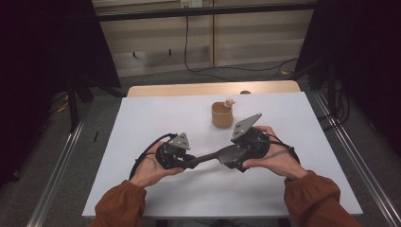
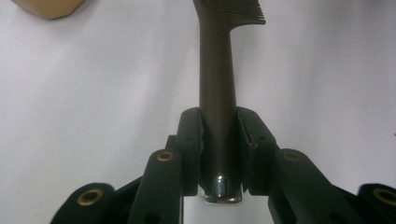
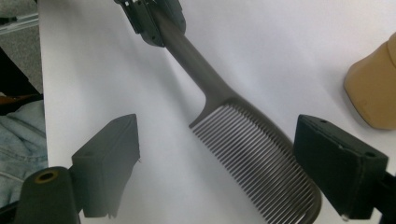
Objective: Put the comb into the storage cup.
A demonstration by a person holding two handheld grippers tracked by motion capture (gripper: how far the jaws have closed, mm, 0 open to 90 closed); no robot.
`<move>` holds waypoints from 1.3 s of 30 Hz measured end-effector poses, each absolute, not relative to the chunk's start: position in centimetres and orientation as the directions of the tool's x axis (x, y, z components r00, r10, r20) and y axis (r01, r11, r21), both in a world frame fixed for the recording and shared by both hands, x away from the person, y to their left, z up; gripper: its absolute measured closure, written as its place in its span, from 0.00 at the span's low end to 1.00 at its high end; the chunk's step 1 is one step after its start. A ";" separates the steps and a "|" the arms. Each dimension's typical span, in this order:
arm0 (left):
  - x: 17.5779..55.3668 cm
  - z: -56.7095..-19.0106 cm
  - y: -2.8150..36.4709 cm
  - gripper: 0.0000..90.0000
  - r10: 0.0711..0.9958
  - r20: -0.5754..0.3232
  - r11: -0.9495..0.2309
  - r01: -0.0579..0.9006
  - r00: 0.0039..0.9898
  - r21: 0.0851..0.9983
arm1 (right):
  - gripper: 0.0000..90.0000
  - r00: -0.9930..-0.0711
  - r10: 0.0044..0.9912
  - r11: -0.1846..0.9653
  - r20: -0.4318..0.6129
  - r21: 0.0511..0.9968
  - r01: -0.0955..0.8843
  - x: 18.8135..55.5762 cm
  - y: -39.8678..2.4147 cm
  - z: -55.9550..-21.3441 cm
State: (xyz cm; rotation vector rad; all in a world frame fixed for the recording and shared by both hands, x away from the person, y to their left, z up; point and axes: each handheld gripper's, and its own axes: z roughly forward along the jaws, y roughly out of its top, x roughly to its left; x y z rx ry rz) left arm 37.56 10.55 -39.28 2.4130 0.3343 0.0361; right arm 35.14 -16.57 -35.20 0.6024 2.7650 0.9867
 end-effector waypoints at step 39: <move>36.6 -37.8 14.5 0.81 0.371 -0.102 -0.519 0.297 0.923 0.802 | 0.07 -0.831 0.545 0.442 0.110 0.805 0.396 32.8 -18.4 -37.6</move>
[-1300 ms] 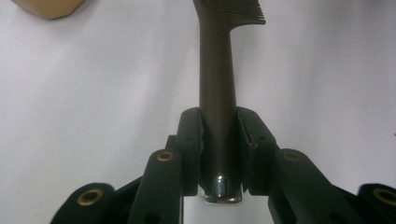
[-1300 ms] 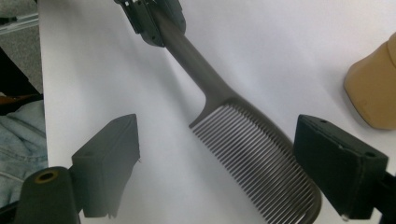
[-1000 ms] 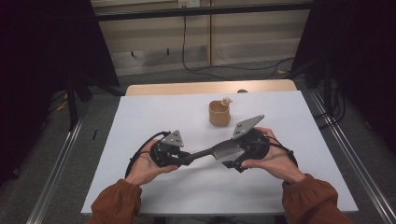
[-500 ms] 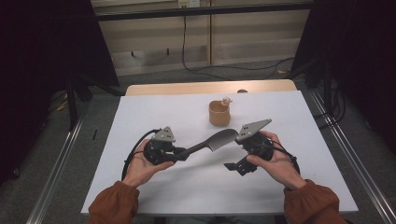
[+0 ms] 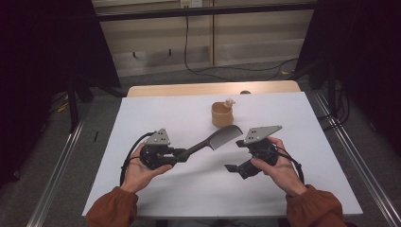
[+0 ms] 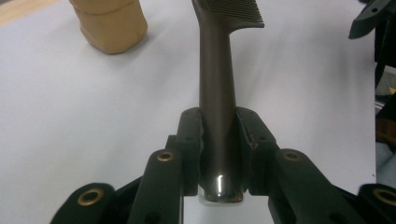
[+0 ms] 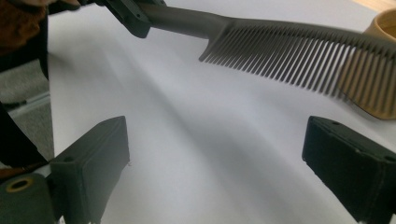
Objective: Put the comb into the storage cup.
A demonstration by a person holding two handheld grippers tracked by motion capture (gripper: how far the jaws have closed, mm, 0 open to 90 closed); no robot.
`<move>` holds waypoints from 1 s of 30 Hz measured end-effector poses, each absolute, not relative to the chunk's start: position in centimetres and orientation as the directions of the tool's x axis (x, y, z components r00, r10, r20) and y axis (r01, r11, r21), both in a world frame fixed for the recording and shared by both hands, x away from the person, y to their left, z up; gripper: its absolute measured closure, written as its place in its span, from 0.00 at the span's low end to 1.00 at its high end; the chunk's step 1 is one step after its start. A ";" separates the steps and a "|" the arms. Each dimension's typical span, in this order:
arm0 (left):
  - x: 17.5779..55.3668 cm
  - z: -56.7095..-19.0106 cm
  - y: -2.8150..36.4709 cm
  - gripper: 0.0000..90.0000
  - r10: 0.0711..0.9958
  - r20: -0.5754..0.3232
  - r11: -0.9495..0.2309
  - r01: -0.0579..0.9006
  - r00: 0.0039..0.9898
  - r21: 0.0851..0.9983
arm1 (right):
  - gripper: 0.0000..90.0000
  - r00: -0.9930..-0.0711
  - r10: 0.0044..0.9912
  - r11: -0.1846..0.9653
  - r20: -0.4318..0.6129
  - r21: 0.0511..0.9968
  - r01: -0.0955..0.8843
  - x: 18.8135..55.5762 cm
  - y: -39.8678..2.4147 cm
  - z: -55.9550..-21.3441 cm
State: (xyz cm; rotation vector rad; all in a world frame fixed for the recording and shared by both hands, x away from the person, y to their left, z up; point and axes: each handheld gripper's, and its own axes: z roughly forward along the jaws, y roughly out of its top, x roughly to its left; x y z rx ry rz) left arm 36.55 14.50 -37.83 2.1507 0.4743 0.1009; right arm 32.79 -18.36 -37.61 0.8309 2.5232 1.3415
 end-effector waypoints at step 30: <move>34.9 -36.9 16.7 0.81 0.383 -0.110 -0.384 0.266 0.917 0.884 | 0.07 -0.824 0.537 0.132 0.179 0.947 0.292 32.9 -16.1 -39.5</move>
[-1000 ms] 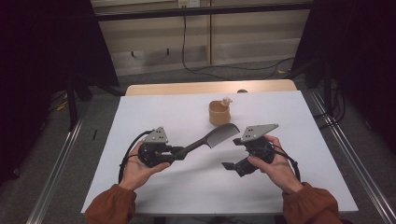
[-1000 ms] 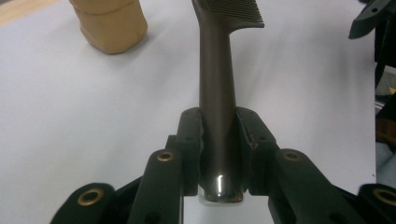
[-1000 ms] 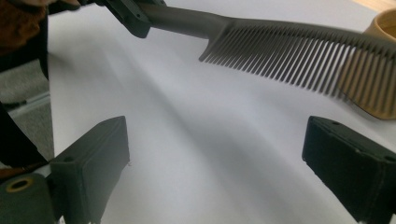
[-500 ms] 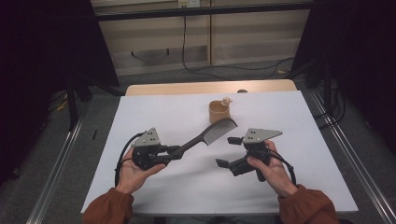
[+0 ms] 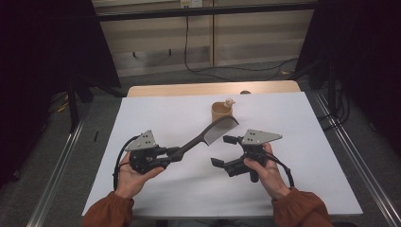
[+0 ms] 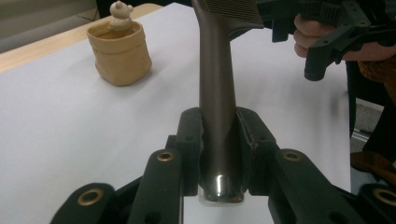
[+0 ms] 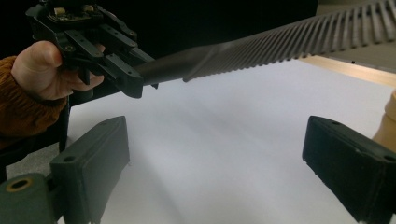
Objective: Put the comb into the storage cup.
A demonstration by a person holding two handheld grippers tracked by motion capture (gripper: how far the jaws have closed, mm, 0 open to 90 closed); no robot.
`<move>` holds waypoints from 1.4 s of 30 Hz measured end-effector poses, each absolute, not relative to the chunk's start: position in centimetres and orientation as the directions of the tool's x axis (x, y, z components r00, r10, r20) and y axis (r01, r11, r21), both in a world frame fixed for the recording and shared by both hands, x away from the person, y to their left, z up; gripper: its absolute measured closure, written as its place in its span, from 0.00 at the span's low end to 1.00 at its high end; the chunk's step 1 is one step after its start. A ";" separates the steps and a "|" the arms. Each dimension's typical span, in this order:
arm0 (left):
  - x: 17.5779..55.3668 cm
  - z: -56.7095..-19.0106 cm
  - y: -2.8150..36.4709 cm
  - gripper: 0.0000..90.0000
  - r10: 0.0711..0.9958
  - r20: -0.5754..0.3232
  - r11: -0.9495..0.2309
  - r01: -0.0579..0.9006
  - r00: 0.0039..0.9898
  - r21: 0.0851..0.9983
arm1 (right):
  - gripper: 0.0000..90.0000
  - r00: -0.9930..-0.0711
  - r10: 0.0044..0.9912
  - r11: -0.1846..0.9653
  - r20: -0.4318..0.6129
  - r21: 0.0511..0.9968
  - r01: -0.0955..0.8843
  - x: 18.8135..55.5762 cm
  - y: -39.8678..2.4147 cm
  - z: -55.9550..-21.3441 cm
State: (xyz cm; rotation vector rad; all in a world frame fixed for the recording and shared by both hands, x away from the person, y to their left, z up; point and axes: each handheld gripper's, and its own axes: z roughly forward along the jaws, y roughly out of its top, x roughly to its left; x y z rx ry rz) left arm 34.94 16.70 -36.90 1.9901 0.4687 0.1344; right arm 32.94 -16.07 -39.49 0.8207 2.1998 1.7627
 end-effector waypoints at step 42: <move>35.0 -37.4 16.3 0.81 0.390 -0.091 -0.326 0.229 0.917 0.917 | 0.24 -0.766 0.523 -0.222 0.374 0.927 0.301 34.3 -12.7 -40.5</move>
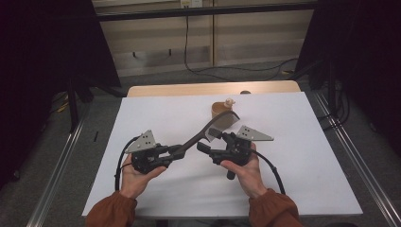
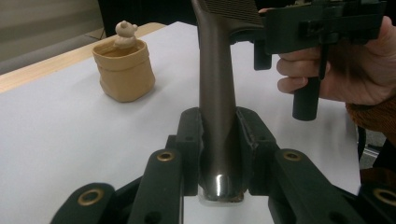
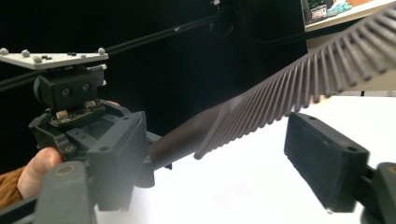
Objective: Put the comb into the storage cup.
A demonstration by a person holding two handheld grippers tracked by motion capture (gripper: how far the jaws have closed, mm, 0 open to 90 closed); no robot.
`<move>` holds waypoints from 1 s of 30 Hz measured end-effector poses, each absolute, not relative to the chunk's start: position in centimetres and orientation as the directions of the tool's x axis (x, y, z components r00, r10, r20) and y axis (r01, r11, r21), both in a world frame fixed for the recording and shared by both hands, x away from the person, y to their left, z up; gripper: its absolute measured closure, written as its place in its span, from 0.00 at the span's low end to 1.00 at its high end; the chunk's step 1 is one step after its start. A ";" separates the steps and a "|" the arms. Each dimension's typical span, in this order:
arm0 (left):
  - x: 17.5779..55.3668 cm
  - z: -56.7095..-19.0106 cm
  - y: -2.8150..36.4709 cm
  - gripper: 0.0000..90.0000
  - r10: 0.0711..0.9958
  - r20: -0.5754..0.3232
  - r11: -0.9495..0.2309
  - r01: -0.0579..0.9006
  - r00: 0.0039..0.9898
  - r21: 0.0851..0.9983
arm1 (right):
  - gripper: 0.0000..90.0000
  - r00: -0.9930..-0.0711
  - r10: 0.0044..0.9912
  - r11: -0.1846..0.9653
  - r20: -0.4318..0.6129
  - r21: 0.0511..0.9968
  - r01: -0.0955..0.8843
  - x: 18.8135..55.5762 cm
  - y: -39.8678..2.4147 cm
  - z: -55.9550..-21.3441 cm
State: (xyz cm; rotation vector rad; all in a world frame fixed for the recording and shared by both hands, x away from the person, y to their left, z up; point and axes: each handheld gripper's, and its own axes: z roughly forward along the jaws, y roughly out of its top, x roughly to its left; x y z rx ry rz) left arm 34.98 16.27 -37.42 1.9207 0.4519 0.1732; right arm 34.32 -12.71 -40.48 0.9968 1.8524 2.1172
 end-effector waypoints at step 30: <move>35.3 -38.2 16.1 0.81 0.411 -0.071 -0.322 0.217 0.909 0.921 | 0.69 -0.655 0.441 -0.426 0.613 0.786 0.449 34.9 -10.8 -41.8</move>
